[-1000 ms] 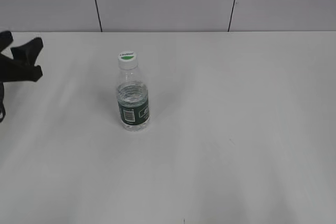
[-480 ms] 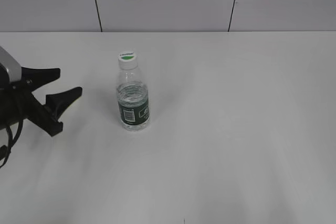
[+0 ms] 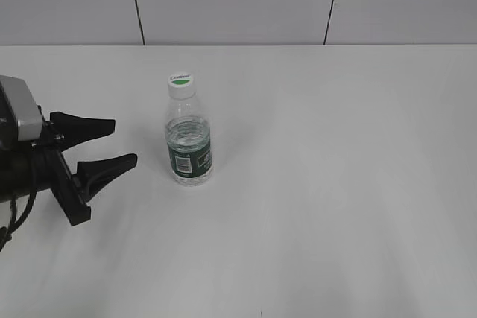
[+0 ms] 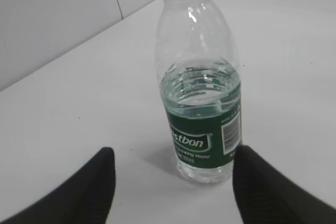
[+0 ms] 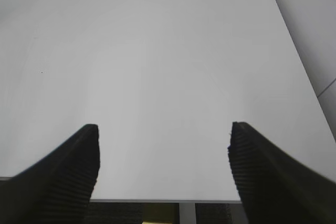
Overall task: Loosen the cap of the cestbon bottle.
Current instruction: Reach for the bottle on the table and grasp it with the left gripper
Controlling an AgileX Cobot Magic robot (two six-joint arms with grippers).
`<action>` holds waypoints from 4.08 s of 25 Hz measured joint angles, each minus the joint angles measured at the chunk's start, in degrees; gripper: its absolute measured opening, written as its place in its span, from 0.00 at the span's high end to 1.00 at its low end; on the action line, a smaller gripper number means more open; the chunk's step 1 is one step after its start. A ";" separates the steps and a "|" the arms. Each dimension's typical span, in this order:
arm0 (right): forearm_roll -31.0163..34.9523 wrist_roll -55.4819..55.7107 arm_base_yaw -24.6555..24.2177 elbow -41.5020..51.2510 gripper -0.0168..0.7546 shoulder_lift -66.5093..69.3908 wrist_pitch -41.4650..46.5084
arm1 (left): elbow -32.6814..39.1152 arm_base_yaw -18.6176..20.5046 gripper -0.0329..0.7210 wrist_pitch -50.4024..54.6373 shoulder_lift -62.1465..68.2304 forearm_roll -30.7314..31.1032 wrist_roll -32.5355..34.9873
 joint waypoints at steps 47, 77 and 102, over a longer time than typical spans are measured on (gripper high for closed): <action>0.00 0.00 0.00 0.00 0.22 0.00 0.00 | -9.93 -15.41 0.18 -0.32 14.35 -13.86 -5.47; 0.00 0.00 0.00 0.00 0.22 0.00 0.00 | -16.07 -19.04 0.18 4.45 15.22 -19.12 -9.35; 0.00 0.00 0.00 0.00 0.22 0.00 0.00 | -16.54 -19.04 0.18 0.04 20.20 -21.22 -8.49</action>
